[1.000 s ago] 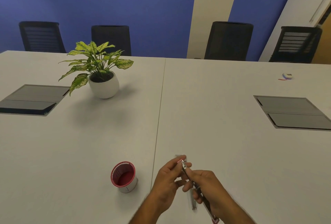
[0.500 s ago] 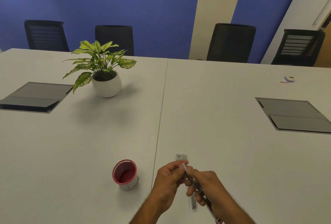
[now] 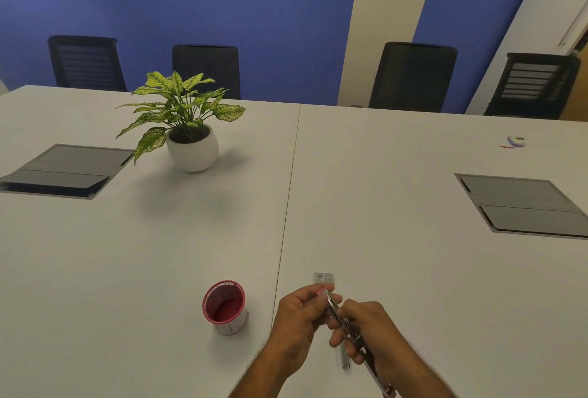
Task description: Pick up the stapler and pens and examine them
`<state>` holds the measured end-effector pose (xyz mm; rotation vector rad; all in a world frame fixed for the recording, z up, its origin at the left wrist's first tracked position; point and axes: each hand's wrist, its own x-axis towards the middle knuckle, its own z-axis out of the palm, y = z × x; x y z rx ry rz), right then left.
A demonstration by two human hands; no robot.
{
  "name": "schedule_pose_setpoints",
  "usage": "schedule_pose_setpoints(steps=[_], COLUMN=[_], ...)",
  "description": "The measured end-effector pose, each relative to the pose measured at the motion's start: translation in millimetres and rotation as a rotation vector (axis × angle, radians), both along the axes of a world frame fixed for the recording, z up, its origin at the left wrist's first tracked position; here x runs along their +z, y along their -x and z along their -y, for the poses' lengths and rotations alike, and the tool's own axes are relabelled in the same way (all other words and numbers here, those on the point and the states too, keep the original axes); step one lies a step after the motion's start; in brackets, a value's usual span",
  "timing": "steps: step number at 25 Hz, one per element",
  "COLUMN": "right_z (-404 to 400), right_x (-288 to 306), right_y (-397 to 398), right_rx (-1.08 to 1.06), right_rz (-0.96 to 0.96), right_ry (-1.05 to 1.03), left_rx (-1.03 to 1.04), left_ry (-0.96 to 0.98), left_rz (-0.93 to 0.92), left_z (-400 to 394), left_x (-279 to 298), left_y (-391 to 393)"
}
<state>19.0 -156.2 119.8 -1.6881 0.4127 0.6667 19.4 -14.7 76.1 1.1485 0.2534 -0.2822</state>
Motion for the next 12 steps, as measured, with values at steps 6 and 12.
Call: schedule_pose_setpoints(steps=[6,12], right_z=[2.3,4.2], right_x=[0.3,-2.4], right_y=[2.1,3.1], right_rx=[0.007,0.002], right_rz=[-0.018,-0.035], right_ry=[-0.034,-0.145], left_rx=[0.01,0.04], left_ry=[0.002,-0.006], left_rz=[-0.011,-0.038], left_z=[0.2,-1.8], left_x=[0.2,1.2], left_y=[3.6,4.4])
